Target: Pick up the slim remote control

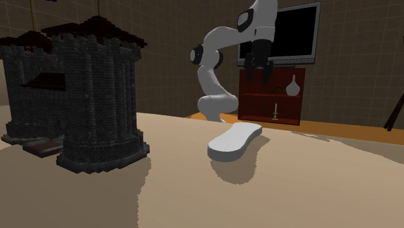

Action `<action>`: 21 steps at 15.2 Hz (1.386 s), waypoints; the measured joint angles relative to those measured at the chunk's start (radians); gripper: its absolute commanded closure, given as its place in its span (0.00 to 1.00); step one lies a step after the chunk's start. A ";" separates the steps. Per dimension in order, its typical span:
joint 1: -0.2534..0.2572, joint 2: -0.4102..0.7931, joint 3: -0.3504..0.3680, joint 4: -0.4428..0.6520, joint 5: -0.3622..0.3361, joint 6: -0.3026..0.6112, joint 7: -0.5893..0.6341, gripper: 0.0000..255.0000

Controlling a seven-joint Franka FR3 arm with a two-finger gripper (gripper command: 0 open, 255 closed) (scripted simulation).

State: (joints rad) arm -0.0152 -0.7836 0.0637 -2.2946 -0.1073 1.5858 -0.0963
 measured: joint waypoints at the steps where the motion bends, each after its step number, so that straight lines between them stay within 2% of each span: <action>1: 0.000 0.000 0.000 0.000 0.000 0.000 0.000 0.00; 9: -0.080 0.265 -0.028 0.159 0.000 0.091 0.115 0.00; 16: -0.147 0.518 -0.075 0.361 0.008 0.129 0.212 0.00; 21: -0.189 0.701 -0.115 0.548 0.028 0.116 0.270 0.00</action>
State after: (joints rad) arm -0.2039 -0.0824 -0.0517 -1.7467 -0.0791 1.7016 0.1742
